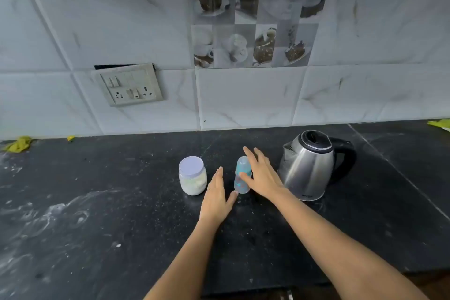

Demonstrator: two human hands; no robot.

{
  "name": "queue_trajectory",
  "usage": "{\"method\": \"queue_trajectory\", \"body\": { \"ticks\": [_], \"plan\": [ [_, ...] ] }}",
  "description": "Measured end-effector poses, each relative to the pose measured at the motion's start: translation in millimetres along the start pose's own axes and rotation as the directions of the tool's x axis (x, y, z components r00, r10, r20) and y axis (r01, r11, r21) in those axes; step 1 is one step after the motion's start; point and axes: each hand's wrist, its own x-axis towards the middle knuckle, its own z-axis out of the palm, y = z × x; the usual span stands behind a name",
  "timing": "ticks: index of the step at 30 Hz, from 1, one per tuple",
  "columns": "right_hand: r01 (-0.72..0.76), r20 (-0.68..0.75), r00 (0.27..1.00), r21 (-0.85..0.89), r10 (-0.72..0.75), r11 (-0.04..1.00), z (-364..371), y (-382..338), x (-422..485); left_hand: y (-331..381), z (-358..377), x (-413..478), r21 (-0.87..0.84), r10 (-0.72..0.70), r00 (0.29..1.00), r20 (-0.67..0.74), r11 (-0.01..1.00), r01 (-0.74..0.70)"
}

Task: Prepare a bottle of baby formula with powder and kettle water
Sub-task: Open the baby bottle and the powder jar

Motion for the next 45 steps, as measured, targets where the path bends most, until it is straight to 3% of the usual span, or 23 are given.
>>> {"method": "queue_trajectory", "body": {
  "ticks": [6,13,16,22,29,33,37,39,42,45],
  "plan": [
    [0.017,0.048,0.999,-0.193,-0.008,0.981,4,2,27,8,15,26,-0.261,-0.158,0.987,0.019,0.952,0.157],
    [0.002,0.085,0.996,-0.084,0.005,0.996,8,3,33,19,32,47,-0.446,-0.178,0.983,0.050,0.877,0.181],
    [0.010,0.112,0.994,-0.048,-0.005,0.999,6,4,35,15,34,52,-0.438,-0.185,0.983,0.006,0.883,0.169],
    [0.092,0.211,0.975,-0.082,-0.072,0.992,-4,2,43,2,32,60,-0.400,-0.090,0.994,0.055,0.911,0.105],
    [0.258,0.425,0.876,-0.012,-0.229,0.966,-28,10,53,-12,35,70,-0.321,-0.034,0.996,0.077,0.945,0.057],
    [0.296,0.355,0.884,0.075,-0.303,0.952,-43,10,54,-15,30,71,-0.309,0.022,0.996,0.085,0.951,0.005],
    [0.107,0.095,0.986,0.247,-0.134,0.963,-56,13,34,-16,31,68,-0.346,-0.004,0.996,0.084,0.938,0.033],
    [0.007,-0.021,1.000,0.359,0.001,0.933,-46,22,10,-15,31,67,-0.366,-0.011,0.996,0.086,0.930,0.042],
    [-0.137,-0.052,0.981,0.503,0.188,0.853,-15,40,-31,-14,29,67,-0.381,-0.014,0.996,0.093,0.923,0.048],
    [-0.197,-0.041,0.959,0.619,0.282,0.760,18,56,-64,-13,29,67,-0.379,-0.022,0.995,0.096,0.923,0.057]
  ]
}}
